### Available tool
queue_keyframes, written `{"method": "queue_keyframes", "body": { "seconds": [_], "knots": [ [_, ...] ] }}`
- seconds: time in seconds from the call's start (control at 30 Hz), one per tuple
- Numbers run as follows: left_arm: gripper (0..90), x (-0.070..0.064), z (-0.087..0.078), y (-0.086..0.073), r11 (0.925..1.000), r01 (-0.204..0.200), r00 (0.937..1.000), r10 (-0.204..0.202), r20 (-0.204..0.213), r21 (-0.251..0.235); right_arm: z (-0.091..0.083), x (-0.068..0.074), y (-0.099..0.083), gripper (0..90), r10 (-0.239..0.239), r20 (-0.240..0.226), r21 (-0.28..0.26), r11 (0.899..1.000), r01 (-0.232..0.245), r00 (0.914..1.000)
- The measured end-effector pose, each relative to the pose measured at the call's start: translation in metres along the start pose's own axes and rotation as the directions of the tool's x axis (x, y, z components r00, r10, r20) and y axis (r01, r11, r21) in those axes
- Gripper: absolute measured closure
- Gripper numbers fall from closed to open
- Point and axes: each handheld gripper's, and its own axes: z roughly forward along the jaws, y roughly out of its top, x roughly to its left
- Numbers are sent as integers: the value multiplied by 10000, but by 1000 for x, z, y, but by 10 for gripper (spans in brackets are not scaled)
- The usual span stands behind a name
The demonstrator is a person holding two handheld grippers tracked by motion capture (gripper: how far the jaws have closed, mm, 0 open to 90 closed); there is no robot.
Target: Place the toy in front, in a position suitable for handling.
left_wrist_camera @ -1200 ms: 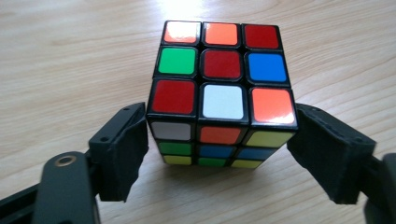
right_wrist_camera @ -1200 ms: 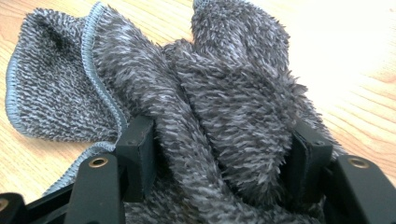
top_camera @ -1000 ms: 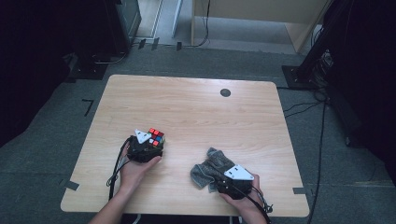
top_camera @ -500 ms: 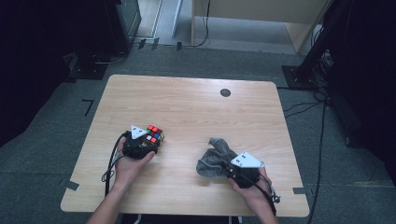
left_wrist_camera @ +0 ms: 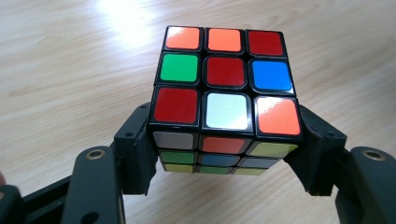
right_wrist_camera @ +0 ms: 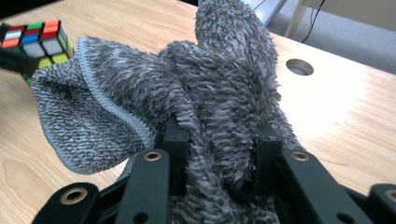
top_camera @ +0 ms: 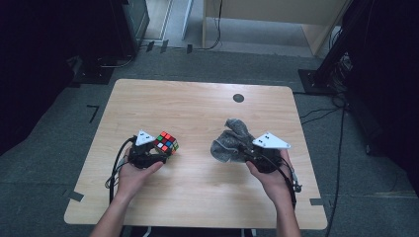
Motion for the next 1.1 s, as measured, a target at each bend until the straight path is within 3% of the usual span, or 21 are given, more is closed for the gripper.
{"method": "queue_keyframes", "body": {
  "seconds": [0.03, 0.07, 0.1, 0.13, 0.23, 0.27, 0.43, 0.5, 0.53, 0.57, 0.63, 0.7, 0.73, 0.77, 0.83, 0.87, 0.93, 1.0, 1.03, 1.07, 1.1],
  "knots": [
    [342, -1, -1, 0, 10000, -51, 9999, 52, 164, -64, 0, -1, -1, 673, 28, 39, 59, 10000, -29, 10000],
    [342, 0, -4, 1, 9998, 202, 9975, -200, 679, -19, 0, -2, -3, 673, 148, -57, 41, 9999, -147, 9999],
    [342, 0, -4, 1, 9998, 202, 9975, -200, 679, -19, 0, -2, -5, 673, 335, -211, -7, 9994, -336, 9992],
    [342, 1, -6, 1, 9984, 560, 9935, -556, 993, -17, 1, -3, -7, 673, 504, -329, -50, 9987, -506, 9982],
    [342, 2, -8, 1, 9986, 514, 9929, -503, 1080, -76, 4, -2, -11, 673, 612, -460, -5, 9981, -613, 9971],
    [342, 1, -10, 1, 9994, 296, 9928, -276, 1164, -154, 7, -1, -14, 673, 584, -524, 61, 9983, -582, 9969],
    [342, -5, -12, 1, 10000, -48, 9932, 52, 1161, -35, 6, 3, -13, 673, 752, -790, -134, 9970, -765, 9940],
    [342, -7, -12, 2, 10000, -7, 9928, 4, 1195, 28, 5, 5, -12, 673, 724, -840, -190, 9971, -742, 9938],
    [341, -8, -13, 2, 10000, 58, 9890, -49, 1475, -58, 4, 10, -9, 673, 633, -914, -289, 9974, -662, 9938],
    [341, -8, -13, 2, 10000, 58, 9890, -49, 1475, -58, 3, 12, -8, 673, 560, -940, -334, 9977, -594, 9940],
    [341, -8, -19, 2, 9987, 108, 9771, 1, 2129, -503, 1, 17, -5, 673, 438, -966, -410, 9980, -479, 9944],
    [341, -9, -21, 2, 9981, -60, 9775, 189, 2099, -616, 1, 19, -4, 673, 345, -933, -439, 9983, -387, 9950],
    [342, -11, -22, 2, 9976, -218, 9786, 347, 2028, -659, 1, 25, -3, 674, -108, -652, -370, 9993, 84, 9978],
    [342, -12, -23, 2, 9969, -335, 9779, 474, 2035, -712, 1, 25, -3, 674, -108, -652, -370, 9993, 84, 9978],
    [341, -16, -25, 3, 9951, -463, 9693, 659, 2368, -873, 3, 34, -1, 673, -459, -723, -294, 9986, 439, 9963],
    [341, -16, -25, 3, 9951, -463, 9693, 659, 2368, -873, 3, 34, -1, 673, -459, -723, -294, 9986, 439, 9963],
    [340, -20, -26, 4, 9944, -535, 9636, 754, 2566, -913, 3, 39, 0, 673, -496, -901, -298, 9984, 471, 9947],
    [341, -27, -27, 5, 9910, -830, 9572, 1087, 2684, -1054, 3, 44, 2, 674, -556, -1125, -385, 9979, 516, 9921],
    [340, -27, -27, 5, 9910, -830, 9572, 1087, 2684, -1054, 3, 44, 2, 674, -556, -1125, -385, 9979, 516, 9921],
    [341, -33, -28, 6, 9868, -1116, 9515, 1403, 2737, -1176, 2, 45, 4, 673, -548, -1195, -426, 9978, 501, 9913],
    [341, -33, -28, 6, 9868, -1116, 9515, 1403, 2737, -1176, 1, 46, 4, 673, -542, -1200, -457, 9978, 490, 9913]
  ]
}}
